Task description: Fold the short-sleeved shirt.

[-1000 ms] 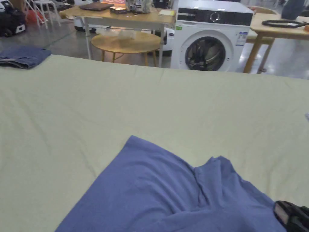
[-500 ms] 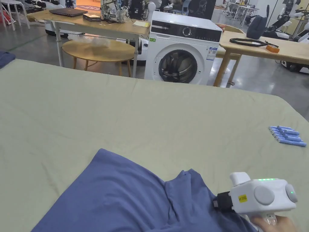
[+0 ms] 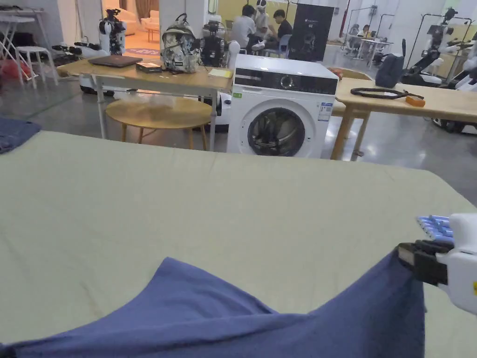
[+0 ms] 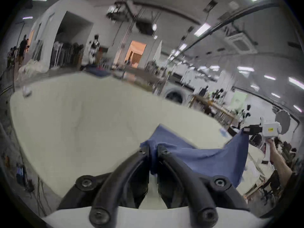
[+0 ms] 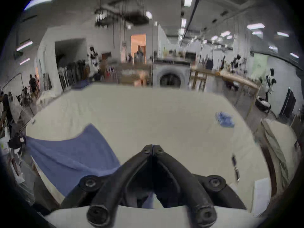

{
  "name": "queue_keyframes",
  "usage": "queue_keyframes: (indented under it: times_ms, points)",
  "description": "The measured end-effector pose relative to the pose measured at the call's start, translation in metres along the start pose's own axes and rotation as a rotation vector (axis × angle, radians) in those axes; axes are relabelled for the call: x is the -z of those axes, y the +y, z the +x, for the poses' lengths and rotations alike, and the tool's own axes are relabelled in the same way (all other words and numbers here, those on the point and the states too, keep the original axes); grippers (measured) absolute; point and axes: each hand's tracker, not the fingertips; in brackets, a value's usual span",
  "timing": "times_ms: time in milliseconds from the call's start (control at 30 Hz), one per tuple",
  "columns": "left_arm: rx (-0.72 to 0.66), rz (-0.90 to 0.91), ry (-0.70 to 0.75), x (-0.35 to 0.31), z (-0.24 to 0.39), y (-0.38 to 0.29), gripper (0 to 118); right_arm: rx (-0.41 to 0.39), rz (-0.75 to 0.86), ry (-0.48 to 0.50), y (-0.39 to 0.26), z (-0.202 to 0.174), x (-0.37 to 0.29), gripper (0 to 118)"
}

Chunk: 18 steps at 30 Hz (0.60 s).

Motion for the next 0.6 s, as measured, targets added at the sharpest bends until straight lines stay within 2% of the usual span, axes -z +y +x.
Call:
queue_keyframes:
  times_ms: [67, 133, 233, 433, 600]
  points:
    - [0.027, 0.094, -0.050, 0.005, 0.010, 0.035, 3, 0.017, 0.088, -0.005, 0.027, 0.005, -0.025, 0]
    - [0.074, 0.135, -0.096, 0.021, 0.019, 0.074, 3, 0.031, 0.184, -0.045, 0.055, 0.010, -0.043, 0]
    - [0.129, 0.202, -0.144, 0.053, 0.029, 0.132, 3, 0.009, 0.257, -0.132, 0.096, 0.024, -0.046, 0]
    - [0.175, 0.204, -0.153, 0.128, 0.038, 0.241, 2, 0.115, 0.287, -0.168, 0.170, 0.051, -0.023, 0]
    - [0.206, 0.174, -0.104, 0.172, 0.060, 0.305, 2, 0.125, 0.293, -0.210, 0.230, 0.063, 0.025, 0]
